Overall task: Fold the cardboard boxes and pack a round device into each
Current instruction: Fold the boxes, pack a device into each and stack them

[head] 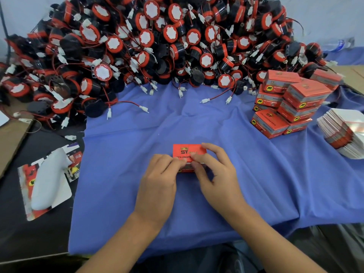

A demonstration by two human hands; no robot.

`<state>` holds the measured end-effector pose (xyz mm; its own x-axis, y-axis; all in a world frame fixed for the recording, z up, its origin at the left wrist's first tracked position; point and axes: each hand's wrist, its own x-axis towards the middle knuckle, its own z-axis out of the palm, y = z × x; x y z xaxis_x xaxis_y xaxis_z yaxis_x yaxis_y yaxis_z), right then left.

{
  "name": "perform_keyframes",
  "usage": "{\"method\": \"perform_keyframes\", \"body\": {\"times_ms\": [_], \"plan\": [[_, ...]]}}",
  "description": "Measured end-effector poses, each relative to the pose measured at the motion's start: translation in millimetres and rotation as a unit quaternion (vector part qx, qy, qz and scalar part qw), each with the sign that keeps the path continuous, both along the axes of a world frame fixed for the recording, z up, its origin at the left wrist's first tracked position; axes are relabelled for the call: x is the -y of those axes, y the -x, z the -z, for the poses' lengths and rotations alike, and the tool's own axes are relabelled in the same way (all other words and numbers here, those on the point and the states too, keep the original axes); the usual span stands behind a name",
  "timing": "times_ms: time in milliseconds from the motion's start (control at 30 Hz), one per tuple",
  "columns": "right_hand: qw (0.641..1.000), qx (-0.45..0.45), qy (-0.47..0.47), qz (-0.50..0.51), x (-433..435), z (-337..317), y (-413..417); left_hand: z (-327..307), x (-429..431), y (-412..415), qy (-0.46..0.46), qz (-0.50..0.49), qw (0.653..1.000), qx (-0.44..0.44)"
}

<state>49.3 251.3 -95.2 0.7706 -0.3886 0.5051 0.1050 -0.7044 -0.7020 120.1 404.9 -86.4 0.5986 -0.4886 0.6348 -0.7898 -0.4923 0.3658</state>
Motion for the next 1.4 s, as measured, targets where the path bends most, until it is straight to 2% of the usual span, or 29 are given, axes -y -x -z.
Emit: {"method": "perform_keyframes", "body": {"times_ms": [167,300,500,700,1000,1100,1167,1233,1300,1400], "plan": [[0.998,0.004,0.066,0.015,-9,-4,2,-2,-1,-2,-0.083,-0.040,0.992,0.087],[0.988,0.001,0.146,0.048,-11,-5,4,2,-1,4,-0.068,-0.012,0.996,0.057],[0.970,0.021,0.225,0.095,-15,-4,7,6,-1,4,-0.084,-0.023,0.996,0.023],[0.976,0.029,0.198,0.081,-16,-9,9,3,-1,5,-0.071,-0.005,0.997,0.018],[0.965,0.006,0.241,0.101,-15,-8,5,3,2,5,-0.043,0.031,0.999,0.001],[0.978,0.018,0.195,0.078,-13,-5,4,3,3,4,-0.026,0.029,0.999,-0.034],[0.989,0.020,0.131,0.072,-13,-4,5,2,2,2,0.036,0.020,0.993,-0.107],[0.996,0.018,0.024,0.084,-11,-5,6,0,1,-2,0.110,0.019,0.972,-0.209],[0.991,0.005,-0.070,0.113,-9,-8,5,-1,2,-7,0.132,0.014,0.951,-0.279],[0.981,-0.019,-0.145,0.130,-6,-10,3,-3,4,-10,0.135,0.010,0.942,-0.307]]}}
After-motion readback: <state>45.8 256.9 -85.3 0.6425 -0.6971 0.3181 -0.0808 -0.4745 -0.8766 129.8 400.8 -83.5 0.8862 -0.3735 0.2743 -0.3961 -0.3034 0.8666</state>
